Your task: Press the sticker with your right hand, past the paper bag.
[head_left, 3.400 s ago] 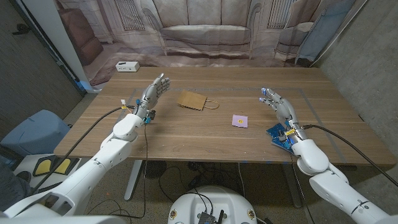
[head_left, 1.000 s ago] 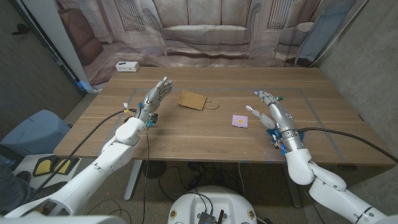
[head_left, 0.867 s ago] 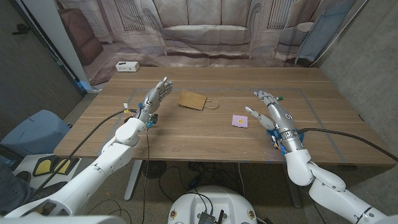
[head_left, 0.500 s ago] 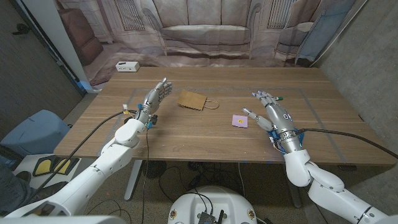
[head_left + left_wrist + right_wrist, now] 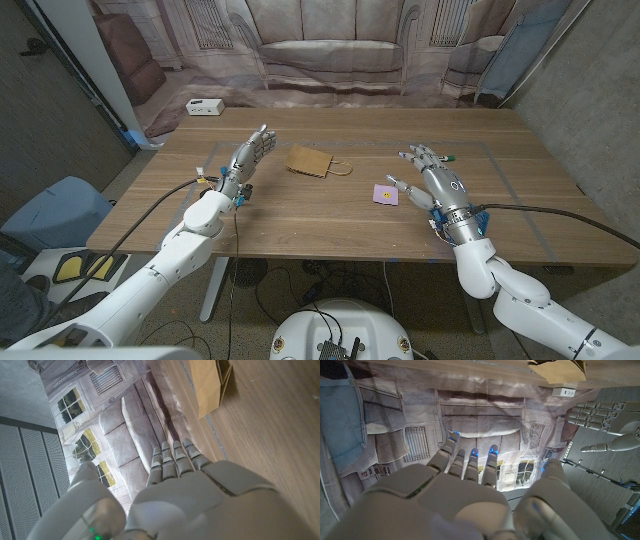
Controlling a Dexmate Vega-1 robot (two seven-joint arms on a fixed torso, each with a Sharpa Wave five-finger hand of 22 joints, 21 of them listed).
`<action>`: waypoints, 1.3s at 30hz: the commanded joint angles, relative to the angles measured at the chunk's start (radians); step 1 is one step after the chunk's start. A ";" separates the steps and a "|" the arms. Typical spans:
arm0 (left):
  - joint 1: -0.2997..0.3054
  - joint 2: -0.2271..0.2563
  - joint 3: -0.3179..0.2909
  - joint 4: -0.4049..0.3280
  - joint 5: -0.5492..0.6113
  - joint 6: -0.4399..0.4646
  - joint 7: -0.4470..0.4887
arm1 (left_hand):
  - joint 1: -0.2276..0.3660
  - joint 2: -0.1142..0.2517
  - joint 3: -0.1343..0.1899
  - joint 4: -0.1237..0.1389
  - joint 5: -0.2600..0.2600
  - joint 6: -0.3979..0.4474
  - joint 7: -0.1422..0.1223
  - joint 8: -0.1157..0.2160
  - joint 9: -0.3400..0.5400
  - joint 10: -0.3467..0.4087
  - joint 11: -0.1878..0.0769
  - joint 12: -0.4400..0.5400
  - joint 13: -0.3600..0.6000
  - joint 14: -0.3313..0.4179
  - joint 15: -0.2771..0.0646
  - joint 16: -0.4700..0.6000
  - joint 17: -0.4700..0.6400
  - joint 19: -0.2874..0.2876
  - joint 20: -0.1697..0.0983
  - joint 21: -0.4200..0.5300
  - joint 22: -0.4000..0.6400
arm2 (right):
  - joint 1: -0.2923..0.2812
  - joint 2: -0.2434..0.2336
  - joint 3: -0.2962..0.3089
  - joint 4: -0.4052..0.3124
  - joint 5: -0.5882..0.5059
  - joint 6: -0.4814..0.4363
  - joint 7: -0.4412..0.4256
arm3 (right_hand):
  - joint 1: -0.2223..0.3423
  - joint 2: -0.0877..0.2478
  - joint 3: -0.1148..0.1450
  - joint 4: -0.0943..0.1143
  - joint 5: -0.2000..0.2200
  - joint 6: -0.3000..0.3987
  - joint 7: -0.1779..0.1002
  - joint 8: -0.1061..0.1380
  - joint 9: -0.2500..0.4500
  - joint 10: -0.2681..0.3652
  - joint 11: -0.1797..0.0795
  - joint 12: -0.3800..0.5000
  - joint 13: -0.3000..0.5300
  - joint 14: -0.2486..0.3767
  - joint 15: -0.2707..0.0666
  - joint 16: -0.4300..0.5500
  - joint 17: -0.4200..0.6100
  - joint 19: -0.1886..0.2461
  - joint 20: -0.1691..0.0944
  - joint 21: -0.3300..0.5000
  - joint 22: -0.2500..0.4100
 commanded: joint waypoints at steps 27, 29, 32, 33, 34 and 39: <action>0.016 0.010 -0.006 -0.021 0.002 0.010 0.012 | 0.001 0.013 0.004 -0.009 -0.001 0.010 0.002 -0.003 0.002 0.005 0.016 -0.006 0.000 0.005 0.012 -0.004 0.001 0.000 0.017 -0.022 0.005 | 0.101 -0.084 -0.098 -0.086 -0.047 -0.186 0.266 | -0.068 0.012 -0.023 0.016 0.004 0.132 -0.026 0.001 0.001 -0.256 -0.018 -0.011 -0.002 -0.312 0.017 -0.018 -0.006 -0.384 0.012 -0.016 0.010; 0.016 0.011 -0.006 -0.024 0.004 0.011 0.013 | 0.001 0.013 0.004 -0.009 -0.001 0.012 0.003 -0.003 0.002 0.005 0.016 -0.006 0.000 0.004 0.013 -0.004 0.001 0.000 0.018 -0.023 0.005 | 0.105 -0.084 -0.101 -0.085 -0.045 -0.186 0.270 | -0.070 0.013 -0.023 0.016 0.004 0.136 -0.027 0.001 0.001 -0.263 -0.019 -0.011 -0.002 -0.321 0.018 -0.018 -0.006 -0.397 0.014 -0.017 0.010; 0.020 0.011 -0.008 -0.029 0.004 0.010 0.017 | 0.001 0.014 0.004 -0.009 -0.001 0.012 0.003 -0.003 0.002 0.005 0.015 -0.006 0.000 0.004 0.012 -0.004 0.001 0.001 0.018 -0.025 0.005 | 0.112 -0.083 -0.108 -0.082 -0.047 -0.187 0.274 | -0.072 0.016 -0.023 0.017 0.005 0.143 -0.029 0.001 0.001 -0.277 -0.024 -0.012 -0.002 -0.332 0.018 -0.017 -0.006 -0.412 0.015 -0.016 0.010; 0.020 0.011 -0.008 -0.030 0.004 0.009 0.017 | 0.001 0.014 0.004 -0.009 -0.001 0.012 0.003 -0.003 0.002 0.005 0.015 -0.007 0.000 0.004 0.012 -0.004 0.001 0.001 0.018 -0.025 0.005 | 0.114 -0.083 -0.110 -0.080 -0.047 -0.187 0.275 | -0.072 0.016 -0.023 0.017 0.005 0.143 -0.029 0.001 0.001 -0.279 -0.025 -0.011 -0.002 -0.337 0.018 -0.018 -0.006 -0.415 0.015 -0.015 0.010; 0.021 0.012 -0.009 -0.031 0.004 0.010 0.019 | 0.001 0.014 0.004 -0.009 -0.001 0.011 0.003 -0.004 0.002 0.005 0.015 -0.007 0.000 0.003 0.011 -0.004 0.001 0.001 0.018 -0.026 0.005 | 0.116 -0.082 -0.113 -0.078 -0.048 -0.188 0.276 | -0.073 0.017 -0.023 0.017 0.005 0.142 -0.029 0.000 0.001 -0.282 -0.026 -0.011 -0.002 -0.340 0.019 -0.018 -0.006 -0.419 0.014 -0.015 0.010; 0.027 0.016 -0.012 -0.040 0.005 0.015 0.024 | 0.001 0.014 0.004 -0.009 -0.001 0.012 0.003 -0.003 0.002 0.005 0.015 -0.007 0.000 0.003 0.012 -0.004 0.001 0.001 0.018 -0.027 0.005 | 0.123 -0.081 -0.124 -0.074 -0.059 -0.197 0.277 | -0.072 0.022 -0.021 0.017 0.005 0.157 -0.039 0.003 0.001 -0.289 -0.032 -0.008 -0.003 -0.348 0.019 -0.015 -0.007 -0.435 0.016 -0.014 0.011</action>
